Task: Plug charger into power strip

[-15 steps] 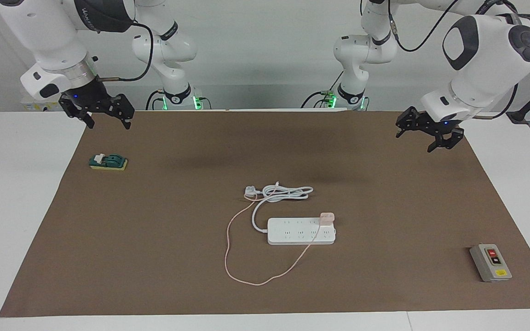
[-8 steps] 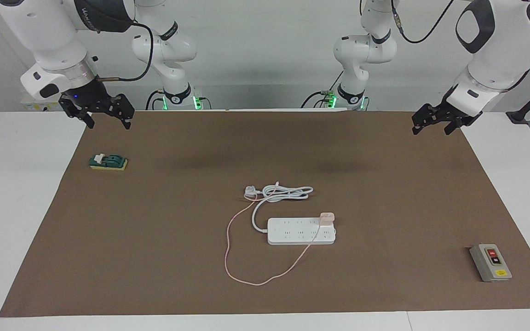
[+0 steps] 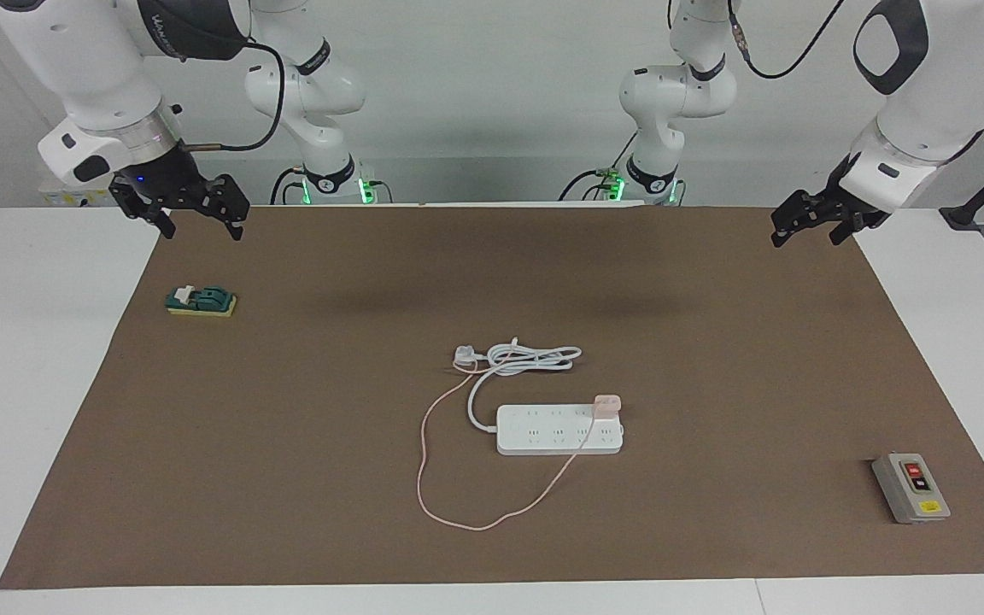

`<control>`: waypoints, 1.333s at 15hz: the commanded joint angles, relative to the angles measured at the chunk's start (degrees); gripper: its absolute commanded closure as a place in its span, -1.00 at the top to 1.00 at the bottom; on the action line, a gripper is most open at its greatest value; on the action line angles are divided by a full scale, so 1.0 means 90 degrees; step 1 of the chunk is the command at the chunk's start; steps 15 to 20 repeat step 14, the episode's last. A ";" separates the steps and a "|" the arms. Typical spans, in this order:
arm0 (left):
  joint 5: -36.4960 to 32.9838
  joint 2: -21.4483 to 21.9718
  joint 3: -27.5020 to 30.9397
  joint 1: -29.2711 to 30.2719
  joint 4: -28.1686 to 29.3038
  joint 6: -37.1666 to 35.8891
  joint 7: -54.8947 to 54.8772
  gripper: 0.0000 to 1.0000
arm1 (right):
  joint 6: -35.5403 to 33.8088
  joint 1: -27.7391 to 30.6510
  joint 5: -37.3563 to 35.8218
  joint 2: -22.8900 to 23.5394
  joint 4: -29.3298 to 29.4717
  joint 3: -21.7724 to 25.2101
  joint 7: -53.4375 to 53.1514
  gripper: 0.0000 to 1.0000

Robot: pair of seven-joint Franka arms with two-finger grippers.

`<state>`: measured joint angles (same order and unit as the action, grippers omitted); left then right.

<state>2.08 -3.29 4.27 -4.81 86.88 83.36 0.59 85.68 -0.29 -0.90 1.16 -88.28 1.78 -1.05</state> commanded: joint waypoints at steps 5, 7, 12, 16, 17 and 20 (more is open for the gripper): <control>-0.0134 0.0765 -0.0278 0.0486 0.0813 0.0063 0.0062 1.00 | -0.0018 0.0082 -0.0076 -0.0168 -0.0181 -0.0090 -0.0099 1.00; -0.0173 0.0776 -0.0250 0.0409 0.0865 0.0122 0.0100 1.00 | -0.0018 0.0082 -0.0076 -0.0168 -0.0181 -0.0090 -0.0098 1.00; -0.0202 0.0640 -0.0220 0.0447 0.0641 0.0161 0.0101 1.00 | -0.0018 0.0121 -0.0076 -0.0168 -0.0181 -0.0090 -0.0098 1.00; -0.0134 0.0562 -0.0220 0.0476 0.0572 0.0132 0.0101 1.00 | -0.0076 0.0121 -0.0076 -0.0168 -0.0181 -0.0090 -0.0069 1.00; -0.0134 0.0562 -0.0220 0.0476 0.0572 0.0132 0.0101 1.00 | -0.0076 0.0121 -0.0076 -0.0168 -0.0181 -0.0090 -0.0069 1.00; -0.0134 0.0562 -0.0220 0.0476 0.0572 0.0132 0.0101 1.00 | -0.0076 0.0121 -0.0076 -0.0168 -0.0181 -0.0090 -0.0069 1.00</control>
